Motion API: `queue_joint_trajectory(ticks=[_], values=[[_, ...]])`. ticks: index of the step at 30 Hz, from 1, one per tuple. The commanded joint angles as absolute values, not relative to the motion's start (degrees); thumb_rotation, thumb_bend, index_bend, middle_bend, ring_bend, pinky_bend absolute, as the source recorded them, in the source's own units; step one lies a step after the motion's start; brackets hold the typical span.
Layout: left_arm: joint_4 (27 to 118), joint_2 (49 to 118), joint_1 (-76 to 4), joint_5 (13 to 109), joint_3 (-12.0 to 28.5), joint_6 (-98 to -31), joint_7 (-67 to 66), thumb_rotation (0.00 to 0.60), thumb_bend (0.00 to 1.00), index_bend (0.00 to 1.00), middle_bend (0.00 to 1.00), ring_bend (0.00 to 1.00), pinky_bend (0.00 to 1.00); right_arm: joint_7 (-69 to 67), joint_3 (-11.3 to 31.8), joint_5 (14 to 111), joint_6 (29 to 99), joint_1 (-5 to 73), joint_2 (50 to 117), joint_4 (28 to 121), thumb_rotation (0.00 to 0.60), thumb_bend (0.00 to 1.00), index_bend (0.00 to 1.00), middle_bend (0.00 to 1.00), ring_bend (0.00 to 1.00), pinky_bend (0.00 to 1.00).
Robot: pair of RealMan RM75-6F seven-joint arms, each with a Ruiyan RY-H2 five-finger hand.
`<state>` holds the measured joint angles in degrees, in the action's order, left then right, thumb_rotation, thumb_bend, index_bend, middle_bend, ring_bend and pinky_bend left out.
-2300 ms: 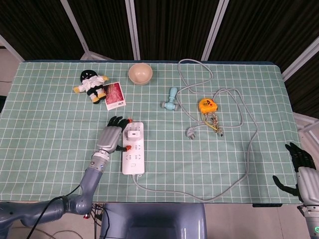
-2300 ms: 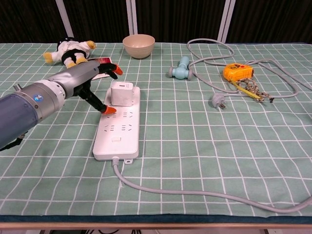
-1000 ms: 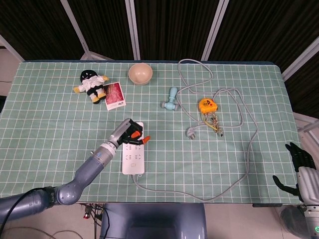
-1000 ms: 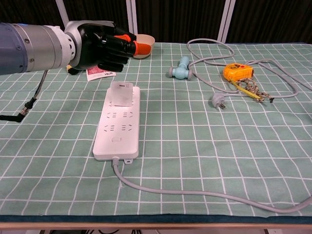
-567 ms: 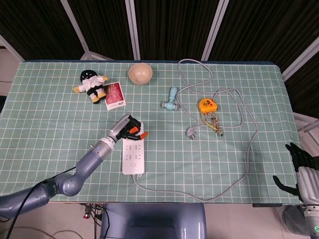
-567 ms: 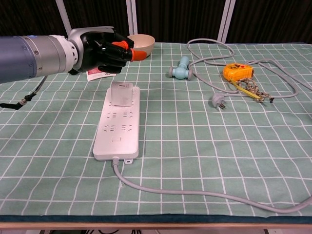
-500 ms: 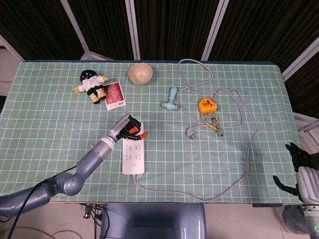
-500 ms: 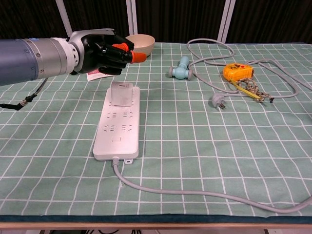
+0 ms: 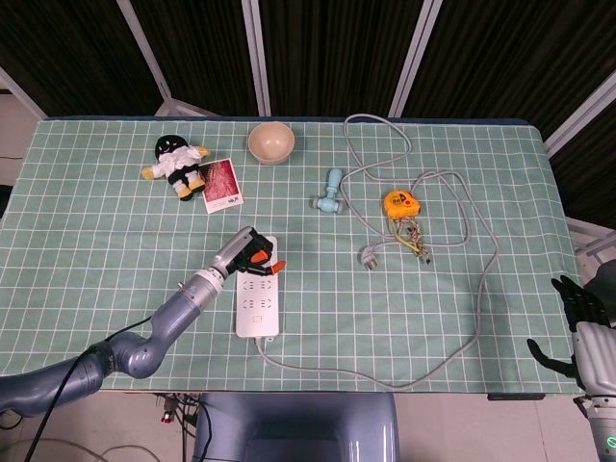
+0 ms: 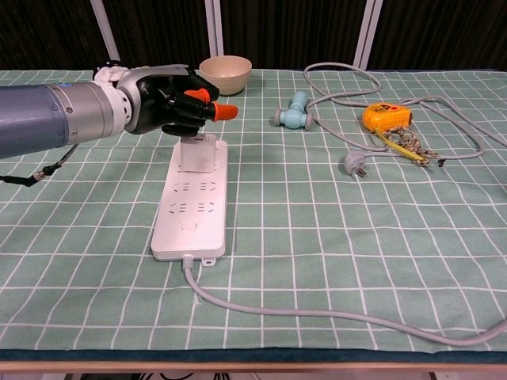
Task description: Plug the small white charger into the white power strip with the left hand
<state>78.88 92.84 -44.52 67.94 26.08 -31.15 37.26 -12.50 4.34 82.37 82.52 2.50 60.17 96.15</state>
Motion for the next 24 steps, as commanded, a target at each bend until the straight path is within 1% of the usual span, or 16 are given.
queue_joint_trajectory(ticks=[1,24], values=[[78.6,92.8,-44.7,67.9,25.6,-31.5,37.7,0.6,0.3,0.99,1.0,1.0,1.0,-12.5,4.3,82.4,82.5,2.5,60.2,96.2,0.6,0.35,0.04,0.0,0.0,0.0],[77.9,92.0,-44.9,67.1,21.8,-33.7,38.9,0.6,0.3,0.99,1.0,1.0,1.0,-12.3,4.4,82.5,82.7,2.4,60.3,96.2,0.6,0.35,0.04,0.0,0.0,0.0]])
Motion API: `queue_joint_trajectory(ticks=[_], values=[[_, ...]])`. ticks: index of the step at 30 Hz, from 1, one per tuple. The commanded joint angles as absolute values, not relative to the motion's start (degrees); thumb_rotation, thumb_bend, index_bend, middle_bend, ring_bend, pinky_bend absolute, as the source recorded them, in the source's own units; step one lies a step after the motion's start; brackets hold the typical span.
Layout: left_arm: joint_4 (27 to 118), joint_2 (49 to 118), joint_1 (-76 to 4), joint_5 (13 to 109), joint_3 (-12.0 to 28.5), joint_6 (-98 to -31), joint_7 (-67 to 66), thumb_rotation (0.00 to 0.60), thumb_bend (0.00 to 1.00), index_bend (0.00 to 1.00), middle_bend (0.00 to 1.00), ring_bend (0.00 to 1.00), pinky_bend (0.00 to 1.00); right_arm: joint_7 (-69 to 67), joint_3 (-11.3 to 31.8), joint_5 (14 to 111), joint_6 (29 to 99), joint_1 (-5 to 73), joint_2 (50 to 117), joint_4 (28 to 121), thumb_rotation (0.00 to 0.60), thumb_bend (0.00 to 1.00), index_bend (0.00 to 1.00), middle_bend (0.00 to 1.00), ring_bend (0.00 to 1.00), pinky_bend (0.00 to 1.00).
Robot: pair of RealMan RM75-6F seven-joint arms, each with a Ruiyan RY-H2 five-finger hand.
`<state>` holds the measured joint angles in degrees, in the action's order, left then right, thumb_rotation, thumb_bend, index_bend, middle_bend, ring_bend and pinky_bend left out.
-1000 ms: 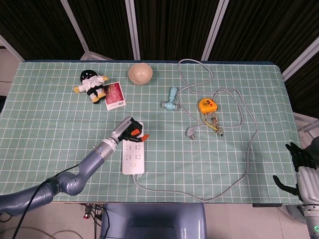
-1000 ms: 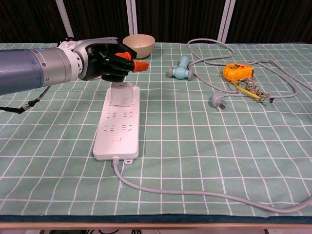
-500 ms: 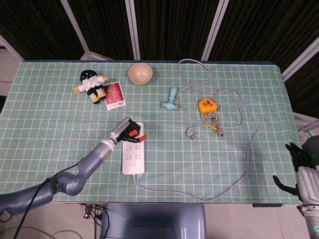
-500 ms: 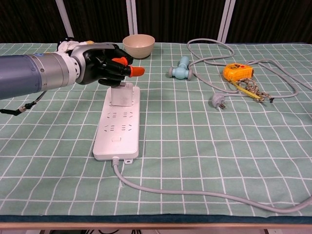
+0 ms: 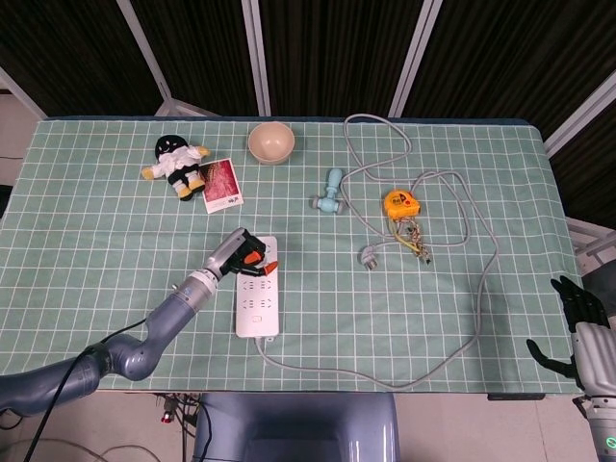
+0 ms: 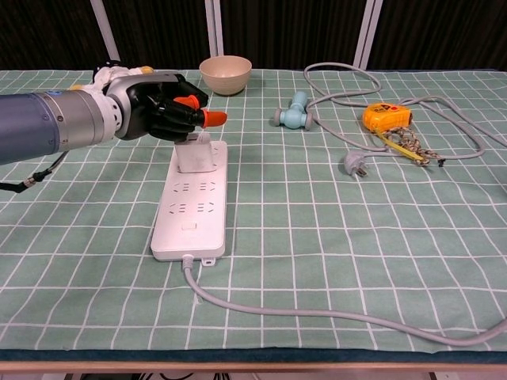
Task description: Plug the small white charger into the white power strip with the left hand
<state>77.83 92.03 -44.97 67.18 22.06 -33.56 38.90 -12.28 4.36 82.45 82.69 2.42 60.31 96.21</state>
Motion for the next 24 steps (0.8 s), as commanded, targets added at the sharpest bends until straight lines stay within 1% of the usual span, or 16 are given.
queue_joint_trajectory(ticks=[1,24], values=[[77.9,92.0,-44.9,67.1,21.7,-33.8,38.9,0.6,0.3,0.99,1.0,1.0,1.0,-12.3,4.4,82.5,82.7,2.4,60.3,96.2,0.6,0.35,0.04,0.0,0.0,0.0],[76.6,92.7,-45.1,65.9,19.7,-34.7,38.0,0.6,0.3,0.99,1.0,1.0,1.0,-12.5,4.4,82.6,82.9,2.4,60.4,96.1,0.6,0.35,0.04,0.0,0.0,0.0]])
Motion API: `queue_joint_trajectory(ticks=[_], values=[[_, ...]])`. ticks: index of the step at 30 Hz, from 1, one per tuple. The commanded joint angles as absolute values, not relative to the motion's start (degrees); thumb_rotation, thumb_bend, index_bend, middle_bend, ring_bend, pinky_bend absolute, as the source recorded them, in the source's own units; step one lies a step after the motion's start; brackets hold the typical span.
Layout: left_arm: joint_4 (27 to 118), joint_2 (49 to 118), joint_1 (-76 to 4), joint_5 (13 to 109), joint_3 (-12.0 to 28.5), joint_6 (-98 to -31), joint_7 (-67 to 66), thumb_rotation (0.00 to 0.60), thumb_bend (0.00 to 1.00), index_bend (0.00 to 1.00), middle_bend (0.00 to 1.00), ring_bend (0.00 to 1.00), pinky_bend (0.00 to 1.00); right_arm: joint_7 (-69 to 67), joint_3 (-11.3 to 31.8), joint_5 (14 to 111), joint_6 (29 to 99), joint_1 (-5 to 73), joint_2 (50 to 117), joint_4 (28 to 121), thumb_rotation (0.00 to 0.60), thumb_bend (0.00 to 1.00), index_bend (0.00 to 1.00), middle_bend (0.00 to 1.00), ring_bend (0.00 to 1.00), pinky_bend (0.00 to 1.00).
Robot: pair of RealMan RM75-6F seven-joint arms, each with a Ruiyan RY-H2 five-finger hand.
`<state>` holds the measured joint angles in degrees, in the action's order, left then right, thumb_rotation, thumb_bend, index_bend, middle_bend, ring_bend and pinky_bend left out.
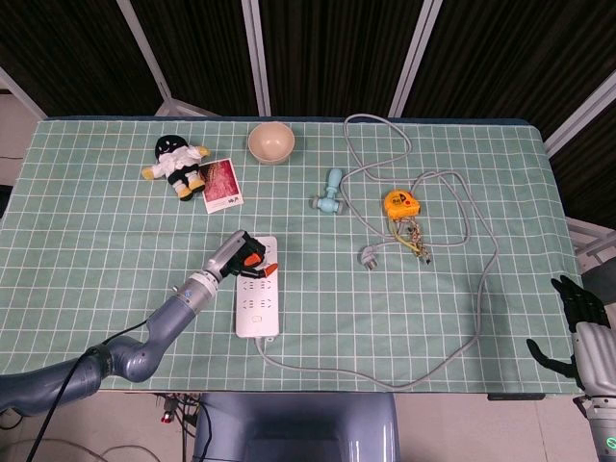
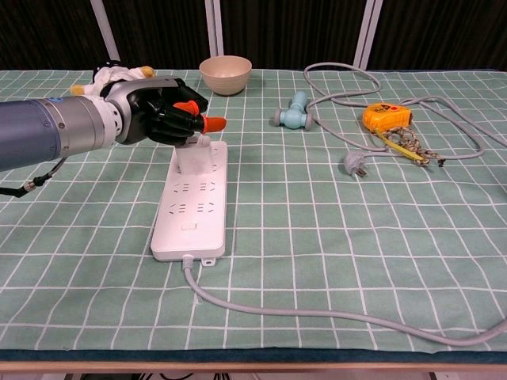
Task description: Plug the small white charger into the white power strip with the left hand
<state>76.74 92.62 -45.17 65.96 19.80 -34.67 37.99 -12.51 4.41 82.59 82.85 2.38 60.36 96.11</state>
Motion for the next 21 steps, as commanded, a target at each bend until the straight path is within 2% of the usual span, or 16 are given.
queue_joint_trajectory(ticks=[1,11,17,19,20,21], values=[[76.6,92.7,-45.1,65.9,19.6,-34.8,38.0,0.6,0.3,0.99,1.0,1.0,1.0,-12.5,4.4,82.6,82.9,2.4,60.4,96.1,0.6,0.35,0.04,0.0,0.0,0.0],[76.5,93.0,-44.9,66.1,19.9,-36.3,38.2,0.6,0.3,0.97,1.0,1.0,1.0,-12.4,4.4,82.6,82.9,2.4,60.4,96.1,0.6,0.35,0.04,0.0,0.0,0.0],[78.9,92.3,-44.0,66.9,21.8,-42.1,36.8,0.6,0.3,0.85,0.98,0.99,1.0,-12.5,4.4,82.9,83.1,2.4,60.4,96.0,0.6,0.35,0.04,0.0,0.0,0.0],[80.6,91.1,-43.7,67.8,22.6,-44.3,35.6,0.6,0.3,0.75,0.92,0.93,0.95,-12.6,4.4,83.1,83.2,2.3,60.4,95.9,0.6,0.35,0.04,0.0,0.0,0.0],[81.9,90.0,-43.6,68.3,22.7,-45.0,34.7,0.6,0.3,0.67,0.85,0.85,0.88,-12.6,4.4,83.2,83.3,2.3,60.5,95.8,0.6,0.35,0.04,0.0,0.0,0.0],[83.4,88.6,-43.4,68.9,22.8,-45.7,33.5,0.6,0.3,0.59,0.75,0.73,0.78,-12.7,4.4,83.3,83.4,2.3,60.5,95.8,0.6,0.35,0.04,0.0,0.0,0.0]])
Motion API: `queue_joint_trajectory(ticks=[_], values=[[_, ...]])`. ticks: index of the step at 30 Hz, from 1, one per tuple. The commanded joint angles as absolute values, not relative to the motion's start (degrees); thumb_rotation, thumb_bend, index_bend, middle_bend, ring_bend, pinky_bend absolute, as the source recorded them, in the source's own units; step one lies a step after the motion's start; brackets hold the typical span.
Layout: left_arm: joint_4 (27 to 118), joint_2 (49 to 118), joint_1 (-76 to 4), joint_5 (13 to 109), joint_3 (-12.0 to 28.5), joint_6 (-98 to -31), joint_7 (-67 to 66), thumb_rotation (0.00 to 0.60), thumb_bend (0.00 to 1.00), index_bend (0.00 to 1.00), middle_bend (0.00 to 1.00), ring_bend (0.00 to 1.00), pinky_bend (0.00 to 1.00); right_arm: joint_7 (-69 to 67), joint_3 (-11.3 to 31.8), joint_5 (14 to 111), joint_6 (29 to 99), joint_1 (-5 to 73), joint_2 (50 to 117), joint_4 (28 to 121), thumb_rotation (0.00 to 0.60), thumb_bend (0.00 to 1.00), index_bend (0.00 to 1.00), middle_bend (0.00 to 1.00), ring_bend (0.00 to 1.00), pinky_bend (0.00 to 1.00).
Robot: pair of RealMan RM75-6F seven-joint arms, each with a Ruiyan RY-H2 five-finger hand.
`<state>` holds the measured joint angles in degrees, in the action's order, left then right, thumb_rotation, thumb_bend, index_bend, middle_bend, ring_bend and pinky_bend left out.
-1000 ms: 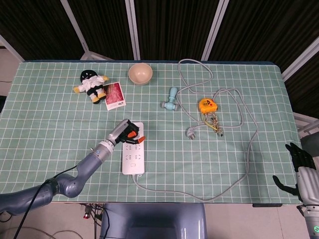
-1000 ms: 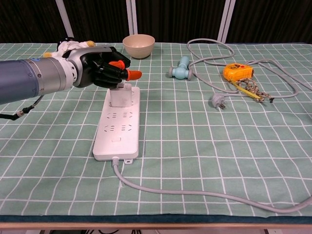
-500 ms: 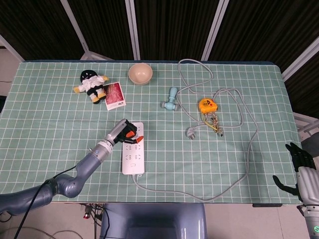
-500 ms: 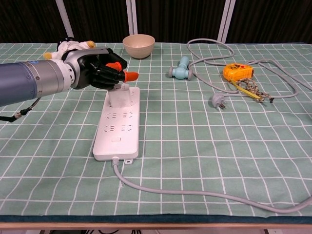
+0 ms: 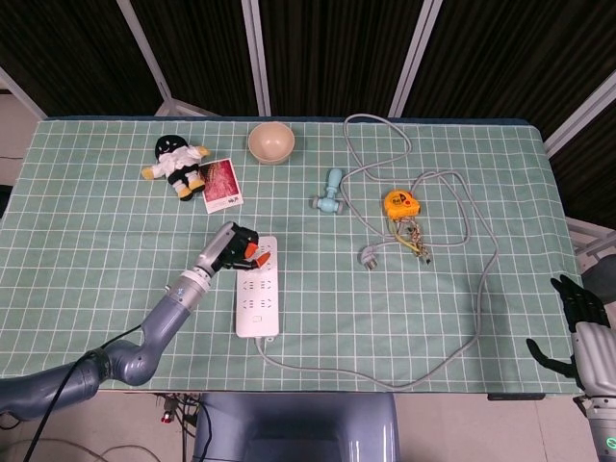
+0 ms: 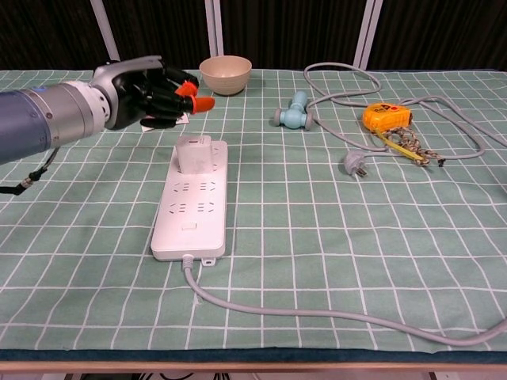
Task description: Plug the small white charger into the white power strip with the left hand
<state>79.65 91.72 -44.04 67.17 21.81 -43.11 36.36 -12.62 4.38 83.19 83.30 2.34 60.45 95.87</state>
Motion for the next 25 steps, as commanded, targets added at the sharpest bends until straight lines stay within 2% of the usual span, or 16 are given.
queue_joint_trajectory(ticks=[1,3,4,5,6,8,9,12,17,21,25], values=[[84.6,87.6,-43.2,69.1,22.8,-46.0,32.7,0.6,0.29,0.54,0.67,0.63,0.69,-12.7,4.3,83.4,83.4,2.3,60.5,95.7,0.6,0.35,0.04,0.0,0.0,0.0],[88.6,84.0,-42.4,69.9,22.5,-46.9,30.3,0.6,0.23,0.36,0.42,0.29,0.39,-12.7,4.3,83.5,83.5,2.3,60.5,95.7,0.6,0.35,0.04,0.0,0.0,0.0],[91.2,81.9,-41.6,70.1,22.2,-47.3,29.3,0.6,0.2,0.29,0.34,0.2,0.29,-12.7,4.3,83.6,83.5,2.3,60.5,95.6,0.6,0.35,0.04,0.0,0.0,0.0],[93.6,79.8,-40.8,70.0,21.8,-47.5,28.3,0.6,0.13,0.15,0.21,0.09,0.15,-12.6,4.2,83.6,83.5,2.3,60.5,95.6,0.6,0.35,0.04,0.0,0.0,0.0],[96.0,77.5,-39.9,69.8,21.2,-47.8,26.6,0.6,0.08,0.08,0.14,0.04,0.08,-12.5,4.2,83.6,83.4,2.3,60.4,95.6,0.6,0.35,0.04,0.0,0.0,0.0],[98.8,74.3,-38.5,69.6,19.9,-48.4,23.5,0.6,0.02,0.01,0.04,0.0,0.01,-12.4,4.1,83.6,83.3,2.3,60.4,95.7,0.6,0.35,0.04,0.0,0.0,0.0],[100.0,72.6,-37.5,70.0,18.9,-49.8,20.8,0.6,0.0,0.0,0.02,0.0,0.0,-12.4,4.1,83.6,83.3,2.3,60.3,95.7,0.6,0.35,0.04,0.0,0.0,0.0],[102.1,68.7,-31.7,75.5,13.9,-61.0,5.3,0.6,0.0,0.0,0.0,0.0,0.0,-12.1,3.9,83.9,83.2,2.3,60.3,95.8,0.6,0.35,0.04,0.0,0.0,0.0],[101.4,66.9,-22.1,82.9,6.4,-76.7,-13.2,0.6,0.0,0.0,0.0,0.0,0.0,-11.4,3.8,84.0,83.4,2.3,60.4,96.0,0.6,0.35,0.04,0.0,0.0,0.0],[100.1,66.4,-16.2,84.2,2.6,-83.1,-14.8,0.6,0.0,0.0,0.0,0.0,0.0,-11.2,3.8,83.9,83.3,2.3,60.4,96.0,0.6,0.35,0.04,0.0,0.0,0.0],[95.8,67.6,-12.9,83.5,1.3,-85.9,-13.1,0.6,0.0,0.0,0.0,0.0,0.0,-11.0,3.8,84.1,83.5,2.2,60.4,95.8,0.6,0.35,0.04,0.0,0.0,0.0]])
